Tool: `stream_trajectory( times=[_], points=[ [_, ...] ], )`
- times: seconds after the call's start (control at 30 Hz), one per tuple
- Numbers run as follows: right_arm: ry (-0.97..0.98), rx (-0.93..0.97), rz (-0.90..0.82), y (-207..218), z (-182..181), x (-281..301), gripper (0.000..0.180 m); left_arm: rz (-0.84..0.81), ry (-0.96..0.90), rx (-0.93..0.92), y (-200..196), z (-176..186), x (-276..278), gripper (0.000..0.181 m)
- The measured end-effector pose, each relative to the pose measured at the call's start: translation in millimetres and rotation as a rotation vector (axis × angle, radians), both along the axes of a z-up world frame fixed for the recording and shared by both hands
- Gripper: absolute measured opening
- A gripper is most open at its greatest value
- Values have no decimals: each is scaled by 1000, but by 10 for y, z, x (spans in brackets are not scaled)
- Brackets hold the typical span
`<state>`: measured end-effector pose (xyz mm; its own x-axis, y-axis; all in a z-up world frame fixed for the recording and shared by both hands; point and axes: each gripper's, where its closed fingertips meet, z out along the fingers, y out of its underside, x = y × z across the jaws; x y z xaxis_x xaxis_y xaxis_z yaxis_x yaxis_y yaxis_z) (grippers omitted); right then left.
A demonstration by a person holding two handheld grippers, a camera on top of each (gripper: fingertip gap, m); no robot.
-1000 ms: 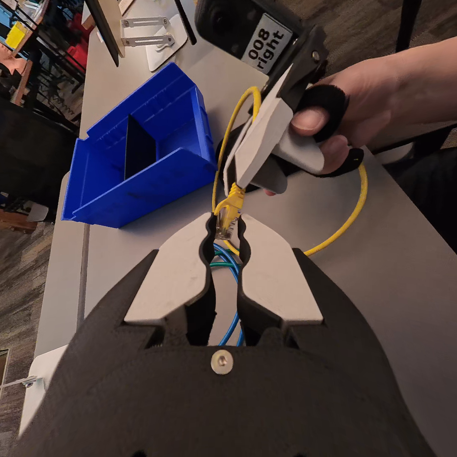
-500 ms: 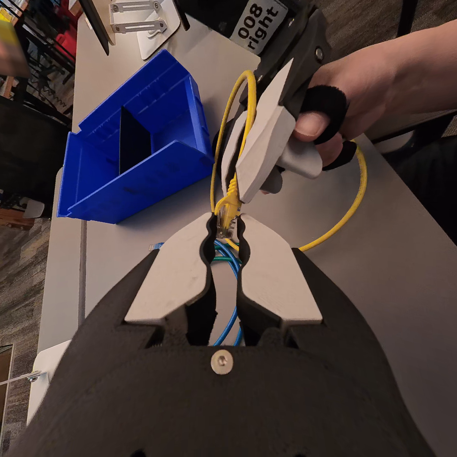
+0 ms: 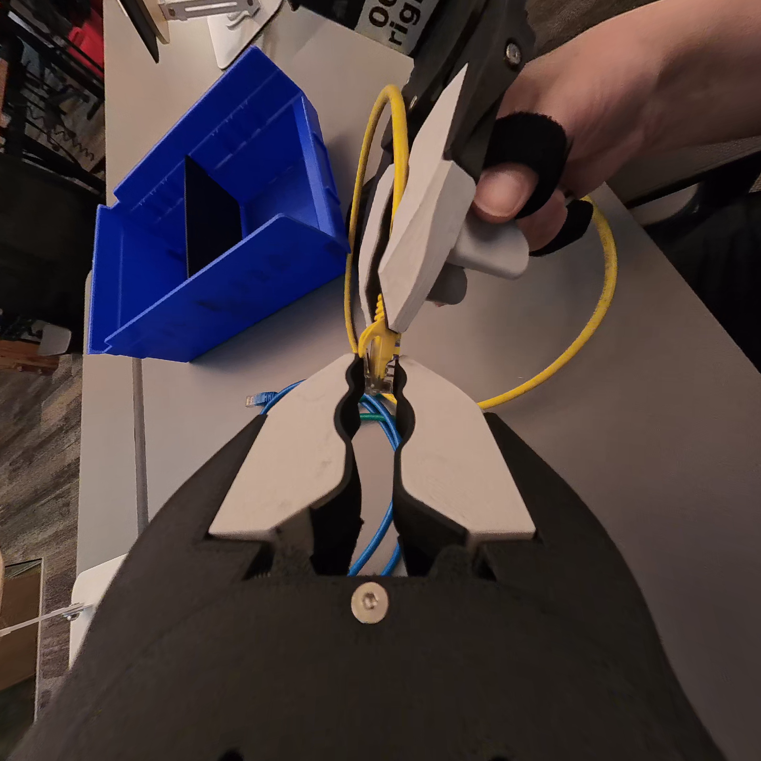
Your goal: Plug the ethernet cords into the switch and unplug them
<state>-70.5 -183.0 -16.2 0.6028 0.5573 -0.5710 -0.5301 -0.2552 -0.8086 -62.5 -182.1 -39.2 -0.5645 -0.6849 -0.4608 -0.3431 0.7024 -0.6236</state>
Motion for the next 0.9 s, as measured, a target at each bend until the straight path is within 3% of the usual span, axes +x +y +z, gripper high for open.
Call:
stream_trajectory(
  times=[0.17,0.27,0.37,0.5,0.7,0.8,0.9],
  points=[
    [-17,89,-41,-12,95,30,12,63,-29,-7,141,143,-33,16],
    [-79,146,-79,-67,133,90,12,308,-52,-78,695,452,-202,67],
    [-178,193,-138,-99,83,117,12,514,-20,-314,1114,611,-444,81],
    [-329,284,-230,-94,-15,126,12,810,138,-264,1655,162,-750,80],
    [-423,311,-214,-40,-152,53,12,785,556,-245,1948,-621,-937,82],
    [-472,348,-225,-73,-146,9,12,673,791,-365,1896,-808,-980,72],
    [-483,351,-211,-96,-177,-30,12,616,912,-403,1960,-887,-985,71]
  ],
)
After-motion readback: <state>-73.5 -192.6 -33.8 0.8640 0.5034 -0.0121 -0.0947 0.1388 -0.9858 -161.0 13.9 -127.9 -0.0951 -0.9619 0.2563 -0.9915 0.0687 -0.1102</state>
